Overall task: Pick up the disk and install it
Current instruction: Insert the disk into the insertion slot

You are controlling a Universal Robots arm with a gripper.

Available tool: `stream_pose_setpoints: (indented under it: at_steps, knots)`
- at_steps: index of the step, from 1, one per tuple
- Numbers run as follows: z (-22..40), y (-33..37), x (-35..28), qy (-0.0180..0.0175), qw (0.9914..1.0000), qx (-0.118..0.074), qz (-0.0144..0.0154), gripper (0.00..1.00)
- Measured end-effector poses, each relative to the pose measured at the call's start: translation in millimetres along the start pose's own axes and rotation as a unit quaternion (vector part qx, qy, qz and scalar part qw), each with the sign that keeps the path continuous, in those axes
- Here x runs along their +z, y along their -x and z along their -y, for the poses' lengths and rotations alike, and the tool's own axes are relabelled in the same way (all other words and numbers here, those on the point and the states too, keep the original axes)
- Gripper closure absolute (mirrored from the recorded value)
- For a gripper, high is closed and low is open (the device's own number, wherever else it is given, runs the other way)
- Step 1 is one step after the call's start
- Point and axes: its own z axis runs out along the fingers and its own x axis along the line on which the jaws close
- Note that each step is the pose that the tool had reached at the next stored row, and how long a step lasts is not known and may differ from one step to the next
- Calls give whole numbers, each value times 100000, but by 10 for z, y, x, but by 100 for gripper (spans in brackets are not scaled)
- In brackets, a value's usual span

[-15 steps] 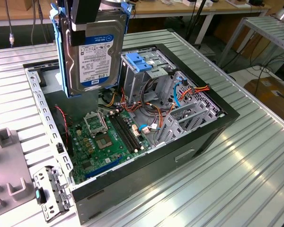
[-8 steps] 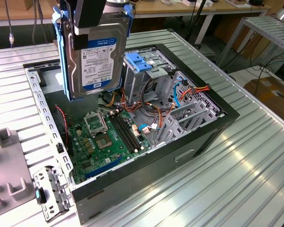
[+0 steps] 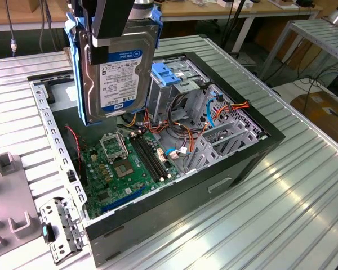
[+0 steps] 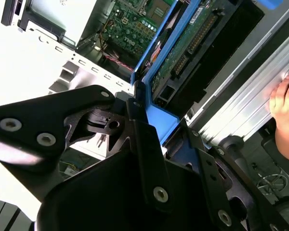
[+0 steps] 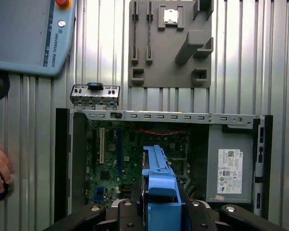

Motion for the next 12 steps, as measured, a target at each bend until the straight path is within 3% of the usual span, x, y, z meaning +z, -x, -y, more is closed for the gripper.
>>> stream_pose_setpoints:
  at_steps: [4,9,12]
  knots:
    - [29,-29,1,2,100000,0,-2,63]
    - [184,-32,7,-1,100000,-1,-16,63]
    - [214,-33,8,1,100000,2,-22,63]
